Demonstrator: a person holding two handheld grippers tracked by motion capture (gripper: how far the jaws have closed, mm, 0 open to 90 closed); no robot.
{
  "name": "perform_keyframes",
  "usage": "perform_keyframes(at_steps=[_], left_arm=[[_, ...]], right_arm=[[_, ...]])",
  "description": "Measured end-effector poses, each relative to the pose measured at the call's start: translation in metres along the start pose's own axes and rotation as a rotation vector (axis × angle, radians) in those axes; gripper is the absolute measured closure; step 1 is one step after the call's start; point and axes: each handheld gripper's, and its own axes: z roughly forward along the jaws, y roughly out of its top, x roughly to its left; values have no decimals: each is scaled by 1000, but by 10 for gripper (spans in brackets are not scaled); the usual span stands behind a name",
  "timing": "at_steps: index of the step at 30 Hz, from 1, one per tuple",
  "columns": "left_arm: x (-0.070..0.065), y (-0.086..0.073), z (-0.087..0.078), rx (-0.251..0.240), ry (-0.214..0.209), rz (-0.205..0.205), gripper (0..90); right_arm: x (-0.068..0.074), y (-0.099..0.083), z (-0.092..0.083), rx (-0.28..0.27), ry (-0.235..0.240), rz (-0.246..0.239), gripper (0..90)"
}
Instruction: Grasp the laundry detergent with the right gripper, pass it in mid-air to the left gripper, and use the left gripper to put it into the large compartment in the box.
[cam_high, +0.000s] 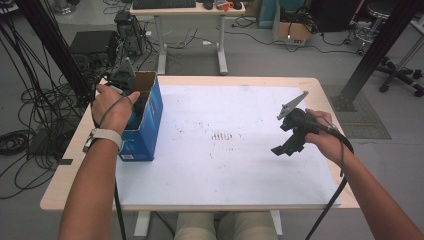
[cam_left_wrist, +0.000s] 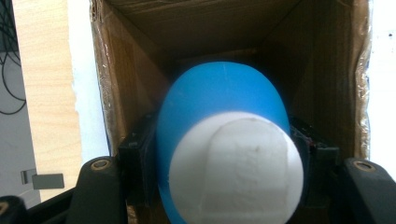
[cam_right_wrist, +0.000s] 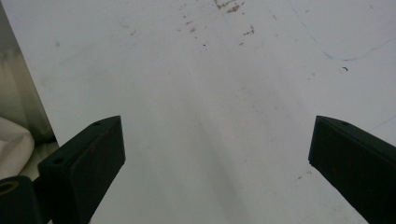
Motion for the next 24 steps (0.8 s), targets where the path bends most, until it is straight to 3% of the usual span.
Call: perform_keyframes(at_steps=[17,19,24], left_arm=[[0,-1,0,-8,0,-1,373],[0,-1,1,-10,0,-3,373],[0,-1,0,-8,1,-2,373]], right_arm=[[-1,-1,-3,6,-6,-5,36],[-1,-1,-1,-17,-1,1,36],[-1,-1,-1,-15,0,3,36]])
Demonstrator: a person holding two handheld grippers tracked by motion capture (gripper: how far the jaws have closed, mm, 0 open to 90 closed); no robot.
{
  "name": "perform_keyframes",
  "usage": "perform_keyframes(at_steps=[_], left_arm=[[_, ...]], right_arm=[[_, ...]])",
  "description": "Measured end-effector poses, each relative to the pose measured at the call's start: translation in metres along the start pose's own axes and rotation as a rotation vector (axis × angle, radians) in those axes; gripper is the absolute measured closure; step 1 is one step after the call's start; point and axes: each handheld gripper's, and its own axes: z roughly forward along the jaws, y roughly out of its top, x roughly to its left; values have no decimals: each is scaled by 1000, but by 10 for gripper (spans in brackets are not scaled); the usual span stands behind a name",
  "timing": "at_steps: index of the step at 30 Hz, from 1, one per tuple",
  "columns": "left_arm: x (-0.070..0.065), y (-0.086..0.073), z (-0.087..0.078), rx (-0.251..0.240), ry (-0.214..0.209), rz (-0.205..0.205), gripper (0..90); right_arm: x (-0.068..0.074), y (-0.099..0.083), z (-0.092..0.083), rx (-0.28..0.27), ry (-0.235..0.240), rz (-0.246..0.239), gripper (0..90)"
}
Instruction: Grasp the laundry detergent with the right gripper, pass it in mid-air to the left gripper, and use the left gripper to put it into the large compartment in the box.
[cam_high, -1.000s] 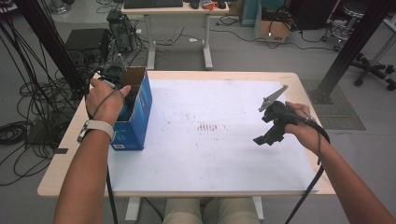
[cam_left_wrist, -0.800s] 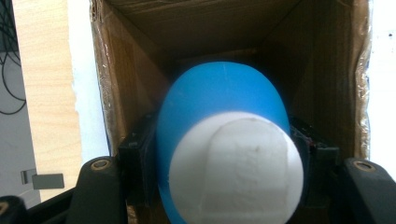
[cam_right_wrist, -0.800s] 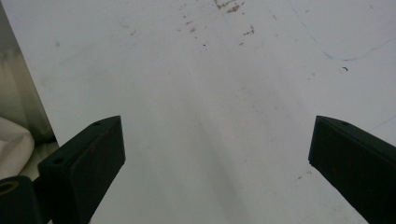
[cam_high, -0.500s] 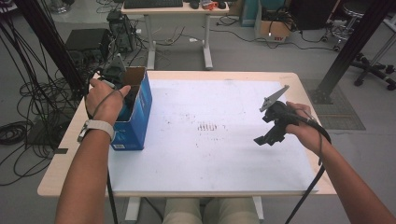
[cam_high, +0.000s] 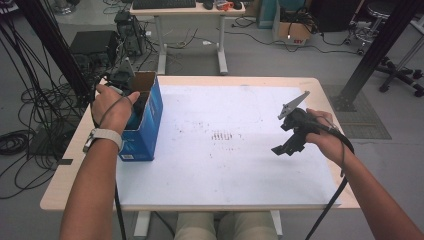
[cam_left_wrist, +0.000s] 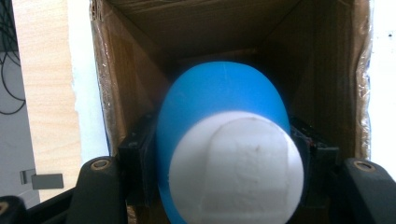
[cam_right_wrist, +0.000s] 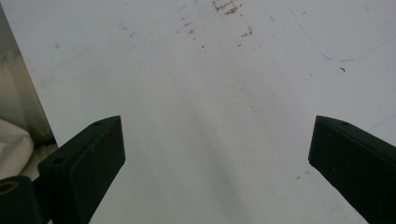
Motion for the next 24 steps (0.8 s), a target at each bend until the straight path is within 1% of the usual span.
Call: perform_keyframes(at_steps=[1,2,3,5,6,7,8,9,10,11,14,16,17,22,24], left_arm=[[-1,0,0,-1,-1,-5,373],[0,0,0,3,-1,0,373],[-1,0,0,0,-2,-7,372],[0,0,0,-2,2,-1,373],[-1,0,0,-1,0,-6,372],[-1,0,0,-1,4,2,373],[0,0,0,0,2,0,373],[0,0,0,2,2,-1,373],[-1,0,0,0,1,-6,373],[-1,0,0,0,3,0,372],[0,0,0,3,2,3,373],[-1,0,0,3,-1,-8,373],[0,0,0,1,2,1,373],[0,0,0,1,2,-4,373],[0,0,0,4,1,-3,373]], right_arm=[[0,0,0,-5,0,-1,36],[0,0,0,-7,1,-2,36],[0,0,0,-8,1,-4,36],[0,-1,-1,-5,0,3,36],[-1,-1,-1,-11,0,-1,35],[-1,-1,-1,-10,2,0,36],[-2,-1,-2,11,3,-12,36],[-1,-1,0,-12,3,3,36],[-1,-1,-1,-6,3,-1,36],[-1,-1,0,-11,3,1,36],[-1,-1,0,-13,4,0,36],[-1,-1,0,-15,4,-1,36],[-1,-1,0,-16,5,-1,36],[-1,-1,0,-17,6,-1,36],[-2,-1,0,-15,5,-9,35]])
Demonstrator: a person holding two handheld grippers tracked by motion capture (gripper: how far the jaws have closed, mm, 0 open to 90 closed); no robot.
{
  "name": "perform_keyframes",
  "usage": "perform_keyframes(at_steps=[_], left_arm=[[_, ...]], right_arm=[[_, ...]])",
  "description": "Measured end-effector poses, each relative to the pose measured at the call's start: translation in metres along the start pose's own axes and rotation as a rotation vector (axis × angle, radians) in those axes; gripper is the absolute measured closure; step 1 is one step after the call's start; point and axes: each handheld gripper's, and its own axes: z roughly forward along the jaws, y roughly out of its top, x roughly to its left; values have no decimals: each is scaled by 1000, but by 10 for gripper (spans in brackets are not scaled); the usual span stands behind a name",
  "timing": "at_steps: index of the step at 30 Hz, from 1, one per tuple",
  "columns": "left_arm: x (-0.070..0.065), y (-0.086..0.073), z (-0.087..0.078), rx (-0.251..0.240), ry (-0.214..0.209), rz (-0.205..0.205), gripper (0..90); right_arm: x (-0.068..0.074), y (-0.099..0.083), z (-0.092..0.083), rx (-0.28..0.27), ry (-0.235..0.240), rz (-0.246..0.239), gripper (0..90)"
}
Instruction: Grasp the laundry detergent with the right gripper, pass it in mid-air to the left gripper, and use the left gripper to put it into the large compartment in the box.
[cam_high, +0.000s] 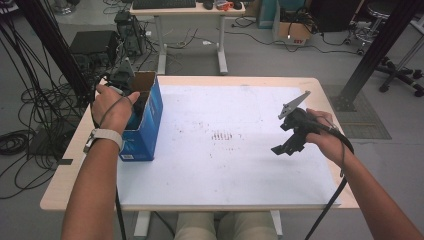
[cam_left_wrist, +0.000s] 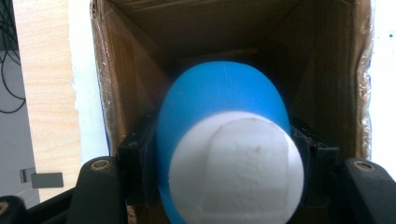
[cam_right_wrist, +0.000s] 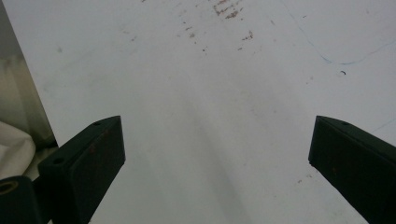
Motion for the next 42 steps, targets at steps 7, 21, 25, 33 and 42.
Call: perform_keyframes(at_steps=[7,21,25,33,42], left_arm=[[1,0,0,-6,-3,-1,372],[1,-1,0,-4,-4,0,373],[0,-1,0,-4,-2,1,372],[0,-1,0,-3,-1,1,372],[0,-1,0,-4,-1,-2,372]], right_arm=[[1,1,-1,-7,2,10,35],[1,1,0,-2,1,3,35],[1,1,0,-7,4,8,35],[0,1,0,2,0,5,35],[1,1,-1,-2,0,9,35]])
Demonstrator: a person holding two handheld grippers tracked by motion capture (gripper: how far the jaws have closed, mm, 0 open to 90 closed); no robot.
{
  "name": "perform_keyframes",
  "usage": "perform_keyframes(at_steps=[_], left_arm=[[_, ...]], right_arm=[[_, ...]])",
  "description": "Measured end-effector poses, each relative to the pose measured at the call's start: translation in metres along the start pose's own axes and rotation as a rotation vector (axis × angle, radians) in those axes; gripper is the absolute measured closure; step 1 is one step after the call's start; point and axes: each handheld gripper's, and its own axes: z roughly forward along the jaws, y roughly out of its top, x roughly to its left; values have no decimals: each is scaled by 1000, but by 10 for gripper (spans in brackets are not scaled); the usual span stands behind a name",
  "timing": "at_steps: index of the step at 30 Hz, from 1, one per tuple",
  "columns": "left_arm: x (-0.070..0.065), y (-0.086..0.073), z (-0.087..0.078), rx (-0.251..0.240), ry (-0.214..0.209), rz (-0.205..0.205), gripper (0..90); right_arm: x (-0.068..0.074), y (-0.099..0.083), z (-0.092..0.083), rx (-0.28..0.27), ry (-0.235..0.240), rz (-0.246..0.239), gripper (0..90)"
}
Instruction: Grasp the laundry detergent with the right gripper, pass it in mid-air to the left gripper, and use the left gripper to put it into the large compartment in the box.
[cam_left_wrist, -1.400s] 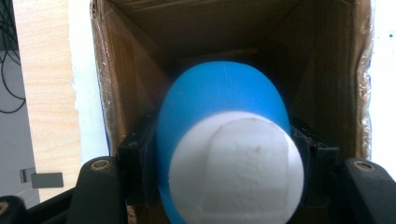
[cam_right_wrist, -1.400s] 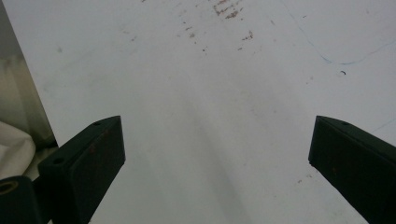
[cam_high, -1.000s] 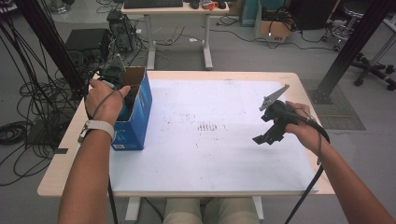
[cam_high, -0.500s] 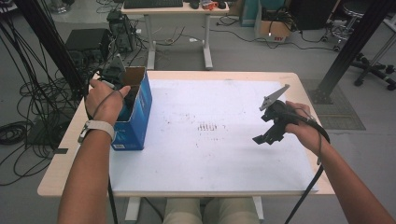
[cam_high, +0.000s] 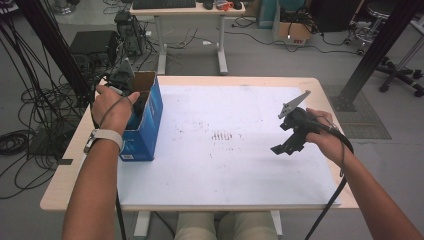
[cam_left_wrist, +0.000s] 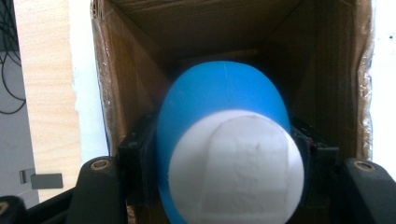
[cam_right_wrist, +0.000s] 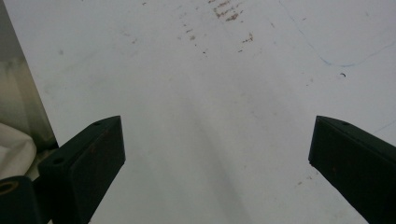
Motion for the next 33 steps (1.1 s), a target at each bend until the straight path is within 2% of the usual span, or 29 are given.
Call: perform_keyframes(at_steps=[17,22,25,33], left_arm=[[0,-1,0,-4,2,6,372],[0,-1,-1,-1,-1,5,372],[0,-1,0,-3,-1,4,372],[0,-2,0,-5,-2,2,372]], right_arm=[[0,0,0,-3,4,2,35],[-1,1,-1,32,4,-17,35],[0,0,0,-4,3,-4,35],[0,1,0,-2,3,-4,35]])
